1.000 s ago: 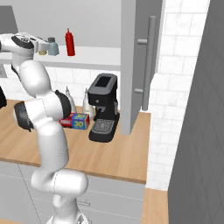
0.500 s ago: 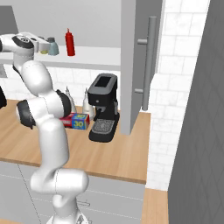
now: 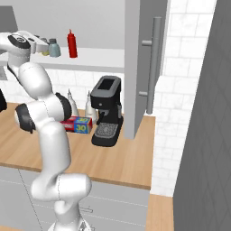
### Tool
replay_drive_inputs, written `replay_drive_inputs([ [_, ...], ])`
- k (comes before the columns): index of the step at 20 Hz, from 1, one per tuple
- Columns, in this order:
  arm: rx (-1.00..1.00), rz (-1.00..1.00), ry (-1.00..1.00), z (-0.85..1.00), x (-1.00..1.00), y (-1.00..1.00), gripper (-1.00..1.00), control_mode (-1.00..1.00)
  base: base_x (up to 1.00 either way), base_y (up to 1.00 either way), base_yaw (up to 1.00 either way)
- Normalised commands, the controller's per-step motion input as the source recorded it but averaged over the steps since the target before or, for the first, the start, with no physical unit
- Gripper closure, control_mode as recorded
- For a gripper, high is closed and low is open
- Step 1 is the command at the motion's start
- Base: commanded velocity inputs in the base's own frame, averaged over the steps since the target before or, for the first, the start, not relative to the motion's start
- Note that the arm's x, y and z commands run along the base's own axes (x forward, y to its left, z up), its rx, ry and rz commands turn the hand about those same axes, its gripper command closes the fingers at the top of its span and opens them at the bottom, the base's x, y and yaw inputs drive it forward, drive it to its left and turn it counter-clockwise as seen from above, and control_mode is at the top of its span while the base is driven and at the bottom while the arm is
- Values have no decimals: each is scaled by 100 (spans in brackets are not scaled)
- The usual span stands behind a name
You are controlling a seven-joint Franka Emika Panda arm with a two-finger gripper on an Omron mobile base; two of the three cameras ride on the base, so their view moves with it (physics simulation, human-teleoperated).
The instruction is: Put the shaker and condiment bottle from the counter next to their counterparts in the cabinet.
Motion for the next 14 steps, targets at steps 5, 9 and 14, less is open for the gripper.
replay_drive_inputs([
  [5, 5, 10, 0, 0, -29, 0, -100, -100, 0, 0, 0],
  [9, 9, 9, 0, 0, -35, -10, -100, -100, 0, 0, 0],
  [14, 11, 7, -3, 0, -48, -26, -100, -100, 0, 0, 0],
])
